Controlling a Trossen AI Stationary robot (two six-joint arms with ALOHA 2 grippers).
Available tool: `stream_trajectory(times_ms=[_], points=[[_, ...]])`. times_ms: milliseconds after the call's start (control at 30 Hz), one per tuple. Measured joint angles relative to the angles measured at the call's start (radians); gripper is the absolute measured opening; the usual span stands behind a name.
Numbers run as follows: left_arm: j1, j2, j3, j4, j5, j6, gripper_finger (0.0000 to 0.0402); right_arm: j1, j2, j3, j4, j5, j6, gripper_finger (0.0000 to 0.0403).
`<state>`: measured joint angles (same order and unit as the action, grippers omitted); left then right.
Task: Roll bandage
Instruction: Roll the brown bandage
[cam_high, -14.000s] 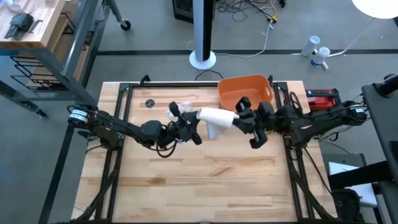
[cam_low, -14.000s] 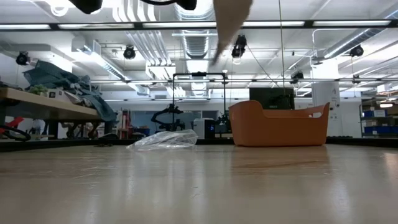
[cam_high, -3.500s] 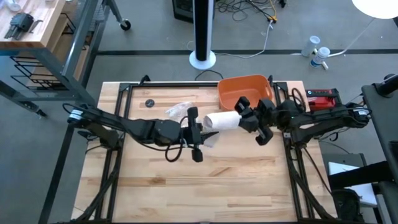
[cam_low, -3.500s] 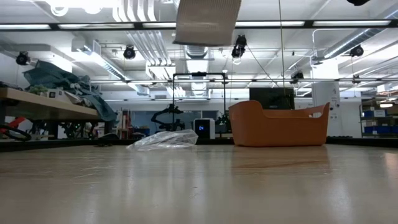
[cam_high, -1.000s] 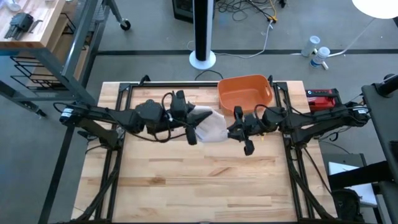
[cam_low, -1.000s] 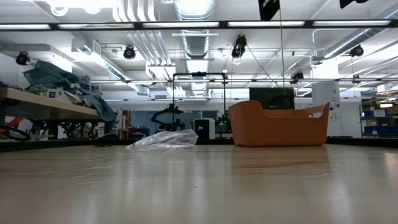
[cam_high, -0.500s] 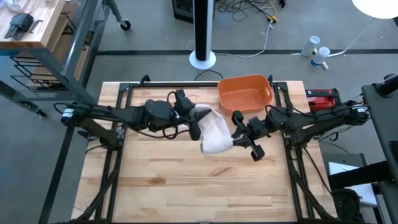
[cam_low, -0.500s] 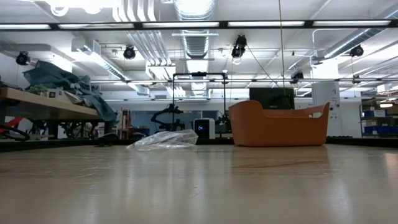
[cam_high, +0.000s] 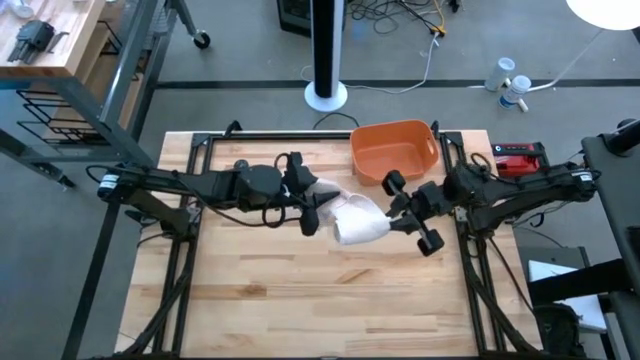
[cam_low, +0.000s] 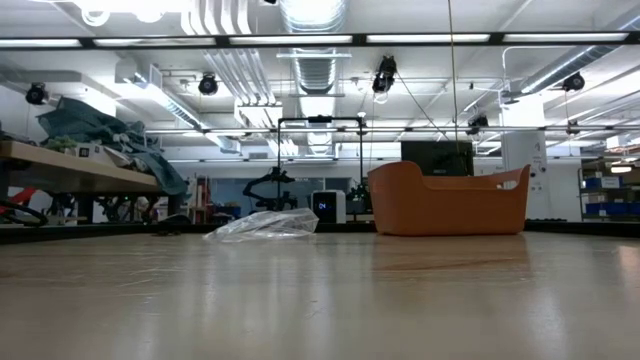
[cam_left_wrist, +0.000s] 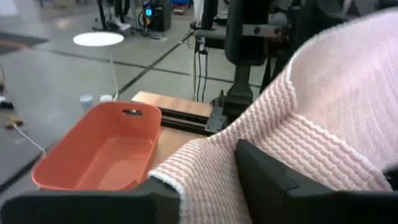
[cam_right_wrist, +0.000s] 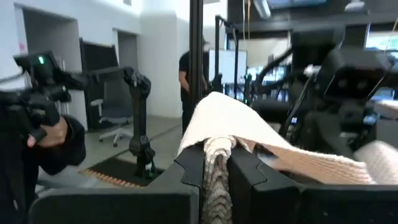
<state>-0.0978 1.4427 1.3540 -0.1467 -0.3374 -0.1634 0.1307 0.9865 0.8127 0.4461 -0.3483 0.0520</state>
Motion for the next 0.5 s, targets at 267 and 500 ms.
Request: stream_trajectory(times_ms=[267, 500], points=[[-0.04, -0.002, -0.003, 0.1, -0.02, 0.252, 0.0189, 0.001, -0.029, 0.0, 0.009, 0.008, -0.01, 0.0026], [-0.076, -0.012, -0.005, 0.088, -0.203, 0.446, 0.022, 0.001, -0.031, 0.016, 0.018, 0.083, -0.04, 0.0025]])
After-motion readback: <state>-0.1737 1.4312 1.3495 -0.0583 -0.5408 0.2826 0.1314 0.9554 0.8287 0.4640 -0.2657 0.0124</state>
